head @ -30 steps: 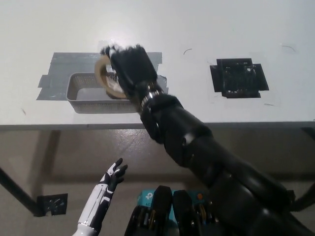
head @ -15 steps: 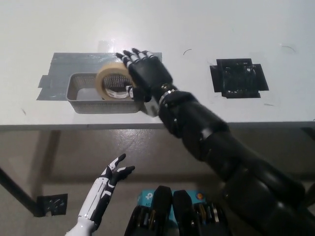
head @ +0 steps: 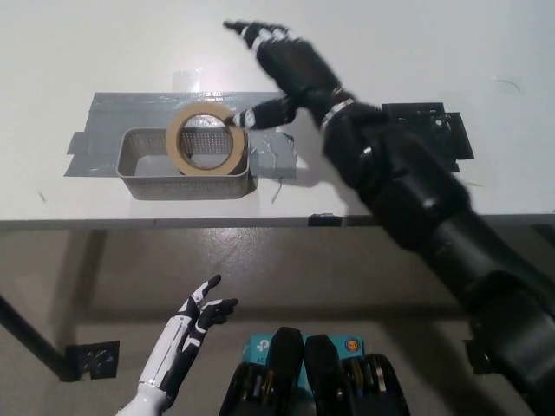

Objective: The robot picks the tape placed on the black area with right hand and places it in the small grey container.

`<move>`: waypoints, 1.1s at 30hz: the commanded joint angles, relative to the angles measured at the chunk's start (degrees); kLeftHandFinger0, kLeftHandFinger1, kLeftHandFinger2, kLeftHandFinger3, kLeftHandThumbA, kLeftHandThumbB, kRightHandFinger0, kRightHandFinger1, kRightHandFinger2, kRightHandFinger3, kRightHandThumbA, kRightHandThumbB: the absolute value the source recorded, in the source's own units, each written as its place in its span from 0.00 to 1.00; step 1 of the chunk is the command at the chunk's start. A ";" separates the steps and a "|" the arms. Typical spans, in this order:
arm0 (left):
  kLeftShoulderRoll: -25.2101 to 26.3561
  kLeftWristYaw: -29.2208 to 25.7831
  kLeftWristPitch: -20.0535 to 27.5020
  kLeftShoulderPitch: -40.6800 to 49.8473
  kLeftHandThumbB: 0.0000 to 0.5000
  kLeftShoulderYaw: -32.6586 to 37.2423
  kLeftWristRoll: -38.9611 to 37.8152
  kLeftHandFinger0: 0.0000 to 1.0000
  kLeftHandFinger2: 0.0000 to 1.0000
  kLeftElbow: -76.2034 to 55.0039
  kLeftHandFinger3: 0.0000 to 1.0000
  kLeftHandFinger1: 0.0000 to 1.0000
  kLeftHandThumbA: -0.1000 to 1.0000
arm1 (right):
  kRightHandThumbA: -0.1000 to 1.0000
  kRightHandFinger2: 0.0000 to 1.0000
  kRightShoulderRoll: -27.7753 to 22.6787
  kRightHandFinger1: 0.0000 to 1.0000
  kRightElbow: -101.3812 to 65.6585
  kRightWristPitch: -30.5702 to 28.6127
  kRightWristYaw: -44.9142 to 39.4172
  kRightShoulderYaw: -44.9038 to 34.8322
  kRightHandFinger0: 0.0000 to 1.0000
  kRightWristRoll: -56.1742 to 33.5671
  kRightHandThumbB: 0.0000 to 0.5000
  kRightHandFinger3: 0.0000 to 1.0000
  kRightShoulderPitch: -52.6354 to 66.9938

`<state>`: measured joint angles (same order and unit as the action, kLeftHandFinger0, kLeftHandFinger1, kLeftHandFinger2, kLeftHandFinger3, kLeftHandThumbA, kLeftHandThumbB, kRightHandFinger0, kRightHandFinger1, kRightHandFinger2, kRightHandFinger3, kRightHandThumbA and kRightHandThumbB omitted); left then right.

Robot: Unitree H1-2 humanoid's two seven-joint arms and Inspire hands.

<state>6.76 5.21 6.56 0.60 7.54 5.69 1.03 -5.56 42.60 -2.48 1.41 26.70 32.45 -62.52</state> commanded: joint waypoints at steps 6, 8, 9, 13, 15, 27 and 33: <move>1.51 -0.05 1.81 -1.17 0.28 -2.93 -2.41 1.00 1.00 -1.73 1.00 1.00 0.97 | 1.00 1.00 -17.30 1.00 -66.86 17.55 -12.94 -26.51 1.00 -40.01 0.75 1.00 17.67; 1.17 -0.41 1.95 -0.78 0.28 -3.16 -2.58 1.00 1.00 -1.47 1.00 1.00 1.00 | 1.00 1.00 -18.28 1.00 -72.67 16.00 -9.94 -28.32 1.00 -39.98 0.79 1.00 27.54; 1.13 -0.51 1.76 -0.51 0.29 -3.38 -2.79 1.00 1.00 -1.46 1.00 1.00 1.00 | 1.00 1.00 -18.42 1.00 -74.33 14.31 -8.84 -28.63 1.00 -40.49 0.77 1.00 31.78; 0.92 0.33 2.00 -0.25 0.35 -3.73 -4.79 1.00 1.00 -1.12 1.00 1.00 1.00 | 1.00 1.00 -14.66 1.00 -75.95 8.87 -3.70 -29.35 1.00 -41.59 0.72 1.00 47.04; 0.44 0.37 2.42 -0.14 0.37 -3.71 -5.28 1.00 1.00 -0.61 1.00 1.00 1.00 | 1.00 1.00 -11.72 1.00 -73.85 4.51 -1.87 -28.08 1.00 -40.78 0.69 1.00 53.41; -0.34 0.18 3.16 -1.37 0.36 -4.39 -5.10 1.00 1.00 0.29 1.00 1.00 1.00 | 1.00 1.00 -3.64 1.00 -47.89 -7.54 -5.26 -23.68 1.00 -35.62 0.51 1.00 60.45; -0.17 0.25 1.60 -2.92 0.39 -5.24 -5.39 1.00 1.00 -0.92 1.00 1.00 1.00 | 1.00 1.00 -2.37 1.00 -36.74 -7.89 -6.66 -26.28 1.00 -36.75 0.53 1.00 57.49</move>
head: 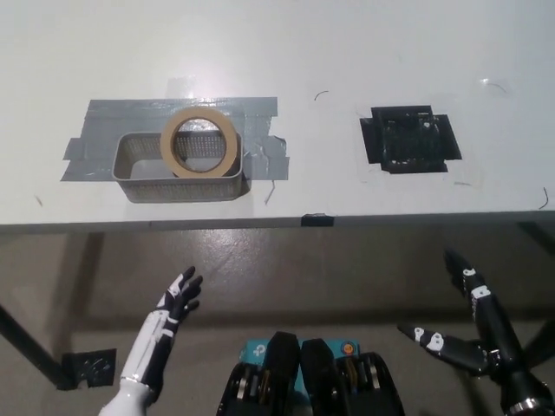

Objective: The robot picks the tape placed on the black area with right hand and places it in the small grey container.

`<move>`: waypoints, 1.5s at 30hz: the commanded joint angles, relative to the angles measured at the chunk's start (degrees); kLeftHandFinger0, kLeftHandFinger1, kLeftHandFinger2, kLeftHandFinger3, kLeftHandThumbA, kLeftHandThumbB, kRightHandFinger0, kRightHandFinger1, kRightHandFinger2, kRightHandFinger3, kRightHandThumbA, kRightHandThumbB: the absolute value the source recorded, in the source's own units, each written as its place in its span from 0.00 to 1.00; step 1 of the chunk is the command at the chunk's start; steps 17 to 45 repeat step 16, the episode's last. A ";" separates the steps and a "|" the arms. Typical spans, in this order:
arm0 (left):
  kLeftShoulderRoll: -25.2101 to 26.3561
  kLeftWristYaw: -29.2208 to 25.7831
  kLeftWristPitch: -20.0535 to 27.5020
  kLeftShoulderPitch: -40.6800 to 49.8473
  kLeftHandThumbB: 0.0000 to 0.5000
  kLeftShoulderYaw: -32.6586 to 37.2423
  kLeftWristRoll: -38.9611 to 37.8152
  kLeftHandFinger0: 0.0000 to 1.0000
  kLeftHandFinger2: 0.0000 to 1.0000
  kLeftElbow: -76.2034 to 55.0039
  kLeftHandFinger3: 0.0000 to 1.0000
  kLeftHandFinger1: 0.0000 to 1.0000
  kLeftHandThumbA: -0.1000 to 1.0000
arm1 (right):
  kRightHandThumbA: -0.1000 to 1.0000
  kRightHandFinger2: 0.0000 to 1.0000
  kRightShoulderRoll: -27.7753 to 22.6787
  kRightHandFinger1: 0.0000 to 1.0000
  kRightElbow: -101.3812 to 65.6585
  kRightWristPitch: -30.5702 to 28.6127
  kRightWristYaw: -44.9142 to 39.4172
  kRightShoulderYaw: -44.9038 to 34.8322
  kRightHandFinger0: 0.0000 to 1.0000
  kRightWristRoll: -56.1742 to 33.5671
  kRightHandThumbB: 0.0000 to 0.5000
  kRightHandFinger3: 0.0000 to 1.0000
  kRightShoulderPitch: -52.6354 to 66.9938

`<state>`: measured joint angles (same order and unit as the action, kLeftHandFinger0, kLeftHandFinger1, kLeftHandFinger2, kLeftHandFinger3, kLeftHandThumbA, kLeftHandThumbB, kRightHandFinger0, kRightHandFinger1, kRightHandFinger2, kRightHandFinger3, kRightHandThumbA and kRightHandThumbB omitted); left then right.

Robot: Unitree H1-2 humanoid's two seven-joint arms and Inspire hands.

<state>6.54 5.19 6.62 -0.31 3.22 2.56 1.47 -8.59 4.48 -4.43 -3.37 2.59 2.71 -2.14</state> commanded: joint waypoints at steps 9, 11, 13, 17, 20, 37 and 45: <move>-0.07 0.24 0.47 -4.44 0.32 -1.49 -1.85 1.00 1.00 -1.58 1.00 1.00 1.00 | 1.00 1.00 0.90 1.00 2.64 -6.63 -3.10 -2.43 1.00 -6.71 0.48 1.00 -5.16; -0.15 0.29 0.02 -4.41 0.33 -1.40 -1.90 1.00 1.00 -1.71 1.00 1.00 1.00 | 1.00 1.00 0.78 1.00 2.94 -7.00 -2.63 -2.41 1.00 -5.83 0.45 1.00 -5.26; 0.17 0.40 0.38 -3.75 0.31 -1.31 -1.68 1.00 1.00 -1.88 1.00 1.00 1.00 | 1.00 1.00 1.06 1.00 3.30 -7.25 -2.63 -2.37 1.00 -5.91 0.42 1.00 -5.11; 0.19 0.05 0.23 -3.95 0.31 -1.57 -1.51 1.00 1.00 -1.59 1.00 1.00 1.00 | 1.00 1.00 1.23 1.00 3.67 -7.18 -2.23 -2.40 1.00 -5.33 0.44 1.00 -5.50; 0.19 0.05 0.23 -3.95 0.31 -1.57 -1.51 1.00 1.00 -1.59 1.00 1.00 1.00 | 1.00 1.00 1.23 1.00 3.67 -7.18 -2.23 -2.40 1.00 -5.33 0.44 1.00 -5.50; 0.19 0.05 0.23 -3.95 0.31 -1.57 -1.51 1.00 1.00 -1.59 1.00 1.00 1.00 | 1.00 1.00 1.23 1.00 3.67 -7.18 -2.23 -2.40 1.00 -5.33 0.44 1.00 -5.50; 0.19 0.05 0.23 -3.95 0.31 -1.57 -1.51 1.00 1.00 -1.59 1.00 1.00 1.00 | 1.00 1.00 1.23 1.00 3.67 -7.18 -2.23 -2.40 1.00 -5.33 0.44 1.00 -5.50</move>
